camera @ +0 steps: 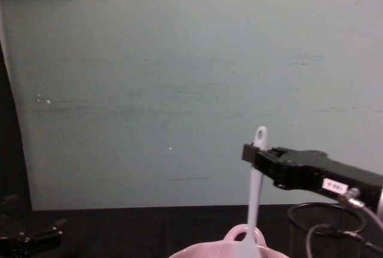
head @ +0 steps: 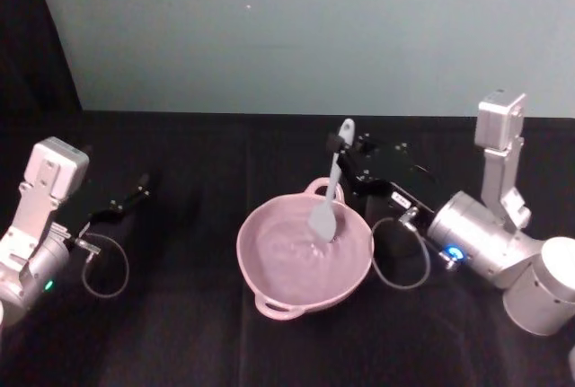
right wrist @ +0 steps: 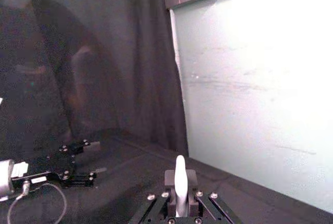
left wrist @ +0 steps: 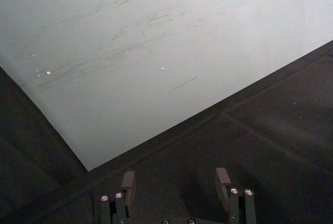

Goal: Use the one hand to pick up the spoon and stir the clear water in the bowl.

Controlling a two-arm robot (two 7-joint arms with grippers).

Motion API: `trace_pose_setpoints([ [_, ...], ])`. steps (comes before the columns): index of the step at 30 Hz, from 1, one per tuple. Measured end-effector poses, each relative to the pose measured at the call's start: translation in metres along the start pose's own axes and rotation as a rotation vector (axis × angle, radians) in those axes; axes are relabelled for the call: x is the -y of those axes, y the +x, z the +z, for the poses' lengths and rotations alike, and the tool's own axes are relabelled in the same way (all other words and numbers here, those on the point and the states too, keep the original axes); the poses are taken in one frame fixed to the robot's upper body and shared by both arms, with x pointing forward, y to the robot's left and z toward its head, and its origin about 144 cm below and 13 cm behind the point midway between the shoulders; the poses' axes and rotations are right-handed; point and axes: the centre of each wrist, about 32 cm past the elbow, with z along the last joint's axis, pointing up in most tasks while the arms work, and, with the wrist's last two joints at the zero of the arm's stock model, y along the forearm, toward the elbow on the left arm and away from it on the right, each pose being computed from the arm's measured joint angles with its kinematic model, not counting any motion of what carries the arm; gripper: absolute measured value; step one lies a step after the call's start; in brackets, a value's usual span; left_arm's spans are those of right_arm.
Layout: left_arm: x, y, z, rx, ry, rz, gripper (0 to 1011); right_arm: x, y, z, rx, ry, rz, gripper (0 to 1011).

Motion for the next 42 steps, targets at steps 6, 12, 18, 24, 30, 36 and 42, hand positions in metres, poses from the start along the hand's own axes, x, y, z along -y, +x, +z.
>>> trace_pose_setpoints([
  [6,0.0,0.0,0.0,0.0,0.0,0.0,1005,0.01,-0.002,0.009,0.052,-0.017,-0.001,123],
  [12,0.0,0.0,0.0,0.0,0.0,0.0,1005,0.014,-0.009,0.013,0.077,-0.04,0.03,123],
  [18,0.0,0.0,0.0,0.0,0.0,0.0,1005,0.009,-0.023,0.011,0.064,-0.055,0.1,123],
  [24,0.0,0.0,0.0,0.0,0.0,0.0,1005,-0.001,-0.04,0.008,0.042,-0.049,0.172,123],
  [30,0.0,0.0,0.0,0.0,0.0,0.0,1005,-0.012,-0.05,0.005,0.025,-0.037,0.201,123],
  [36,0.0,0.0,0.0,0.0,0.0,0.0,1005,-0.019,-0.048,0.002,0.011,-0.025,0.192,123],
  [42,0.0,0.0,0.0,0.0,0.0,0.0,1005,-0.024,-0.034,-0.004,-0.018,-0.018,0.149,124],
])
